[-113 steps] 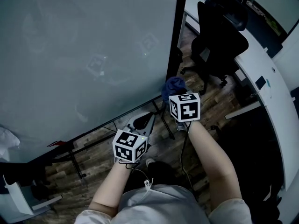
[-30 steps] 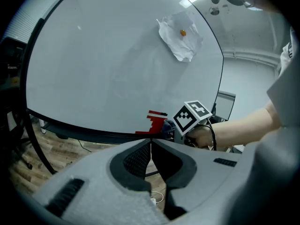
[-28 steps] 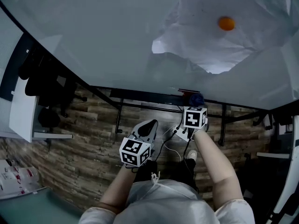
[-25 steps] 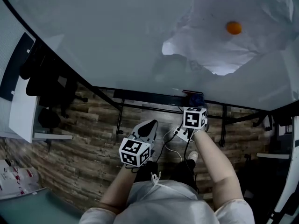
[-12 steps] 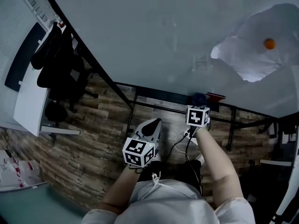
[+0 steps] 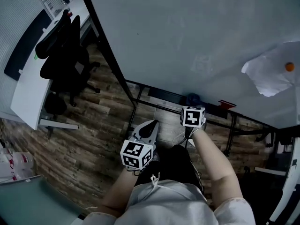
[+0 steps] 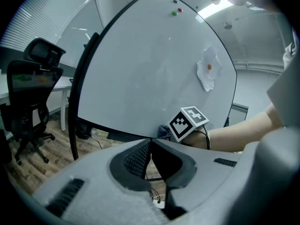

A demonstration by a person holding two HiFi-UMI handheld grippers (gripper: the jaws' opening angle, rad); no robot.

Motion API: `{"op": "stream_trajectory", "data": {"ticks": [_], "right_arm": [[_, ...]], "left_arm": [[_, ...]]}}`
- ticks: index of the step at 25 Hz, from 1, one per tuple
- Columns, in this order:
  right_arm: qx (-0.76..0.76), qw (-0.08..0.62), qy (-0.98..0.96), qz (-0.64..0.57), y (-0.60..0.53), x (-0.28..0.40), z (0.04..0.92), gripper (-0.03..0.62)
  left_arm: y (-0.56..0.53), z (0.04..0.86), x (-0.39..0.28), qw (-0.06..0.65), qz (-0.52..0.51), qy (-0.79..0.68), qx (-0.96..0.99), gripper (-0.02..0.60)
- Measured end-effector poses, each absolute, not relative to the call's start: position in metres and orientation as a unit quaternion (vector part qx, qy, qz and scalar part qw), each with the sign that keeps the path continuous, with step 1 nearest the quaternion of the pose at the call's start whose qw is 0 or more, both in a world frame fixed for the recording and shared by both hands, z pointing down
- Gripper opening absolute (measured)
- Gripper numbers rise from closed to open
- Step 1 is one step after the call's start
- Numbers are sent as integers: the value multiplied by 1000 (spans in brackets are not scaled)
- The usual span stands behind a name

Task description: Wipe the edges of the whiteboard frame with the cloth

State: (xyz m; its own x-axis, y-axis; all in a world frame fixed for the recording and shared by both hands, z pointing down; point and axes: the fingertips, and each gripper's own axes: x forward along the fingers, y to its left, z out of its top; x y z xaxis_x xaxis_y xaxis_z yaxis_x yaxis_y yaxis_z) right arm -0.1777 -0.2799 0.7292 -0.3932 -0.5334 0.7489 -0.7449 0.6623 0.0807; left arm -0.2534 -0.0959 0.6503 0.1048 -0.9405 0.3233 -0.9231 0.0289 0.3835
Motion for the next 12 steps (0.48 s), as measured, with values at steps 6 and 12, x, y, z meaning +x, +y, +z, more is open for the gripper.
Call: {"op": "stream_trajectory", "data": {"ticks": [6,12], "right_arm": [[333,384,-849,142,-256,-235,730,77],[323,386,-848,169,-244,-277,733,77]], "left_arm": [[-86,656,-281,261,-22,-687,677,20],[-84,653,-320,254,-17,-698,669,20]]}}
